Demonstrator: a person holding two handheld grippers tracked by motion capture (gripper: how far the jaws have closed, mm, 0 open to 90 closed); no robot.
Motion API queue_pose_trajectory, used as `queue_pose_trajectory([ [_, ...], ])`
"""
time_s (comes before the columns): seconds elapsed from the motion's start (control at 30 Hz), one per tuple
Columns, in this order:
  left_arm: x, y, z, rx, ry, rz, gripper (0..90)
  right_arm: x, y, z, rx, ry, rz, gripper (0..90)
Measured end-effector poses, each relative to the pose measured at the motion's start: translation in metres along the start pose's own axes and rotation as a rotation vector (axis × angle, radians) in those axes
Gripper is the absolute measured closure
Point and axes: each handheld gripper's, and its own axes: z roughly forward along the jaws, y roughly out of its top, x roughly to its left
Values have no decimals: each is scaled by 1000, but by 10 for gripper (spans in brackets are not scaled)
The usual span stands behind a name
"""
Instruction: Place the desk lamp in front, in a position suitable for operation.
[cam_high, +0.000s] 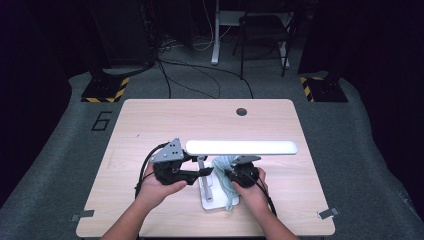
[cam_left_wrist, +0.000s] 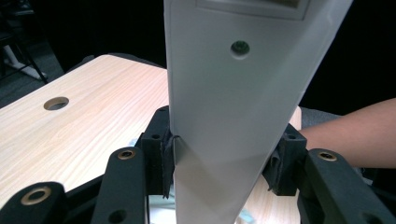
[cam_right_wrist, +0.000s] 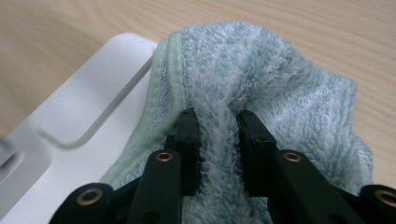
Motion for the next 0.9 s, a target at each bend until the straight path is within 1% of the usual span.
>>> queue_pose_trajectory([
  [0.03, 0, 0, 0, 1, -3, 0, 521, -6, 6, 6, 10, -9, 35, 721],
  [0.1, 1, 0, -1, 0, -2, -1, 521, -8, 8, 9, 3, -12, 39, 721],
  [0.17, 1, 0, -1, 1, -4, -1, 521, -14, 13, 14, 5, -16, 84, 720],
  [0.2, 1, 0, -1, 2, -4, -1, 521, -16, 15, 16, 11, -21, 88, 719],
  [0.23, 1, 0, -1, 2, -3, -2, 521, -17, 17, 19, -1, -31, 87, 719],
  [0.27, 1, 0, 0, 2, -1, -1, 521, -17, 18, 20, -1, -35, 85, 720],
  [0.3, 1, 0, 0, 2, -1, 0, 521, -14, 19, 21, -4, -55, 71, 720],
  [0.33, 1, 0, 0, 4, 2, 0, 522, -11, 19, 20, 7, -74, 42, 722],
  [0.37, 1, 1, -1, 9, 0, 1, 522, -8, 19, 20, 0, -95, 22, 727],
  [0.4, 0, 0, 0, 2, 10, 1, 522, 0, 17, 19, -9, -129, -54, 738],
  [0.43, 0, 0, 0, 2, 9, 0, 522, 0, 17, 19, -9, -129, -54, 738],
  [0.5, 0, 0, 0, 1, 14, -2, 523, 7, 13, 16, -10, -143, -111, 747],
  [0.53, 0, 0, 0, 0, 14, -2, 523, 11, 11, 14, -9, -142, -118, 749],
  [0.6, -1, 0, 0, 1, 17, -2, 523, 13, 5, 8, -14, -119, -146, 749],
  [0.63, 0, 0, 0, 0, 17, -2, 523, 14, 2, 4, -19, -101, -139, 749],
  [0.67, 0, 0, 0, 1, 19, -2, 523, 17, -2, 0, -18, -95, -127, 750],
  [0.7, 0, 0, 0, -2, 17, -2, 523, 18, -7, -4, -21, -81, -138, 750],
  [0.73, 0, 0, 0, -2, 17, -1, 523, 21, -12, -9, -18, -76, -134, 750],
  [0.77, 0, -1, 0, -2, 16, -3, 523, 24, -17, -13, -22, -65, -144, 752],
  [0.83, 1, 0, -1, 5, 14, 0, 523, 30, -28, -24, -31, -45, -130, 753],
  [0.9, 1, -1, -2, 7, 18, -5, 524, 35, -35, -31, -35, -24, -120, 754],
])
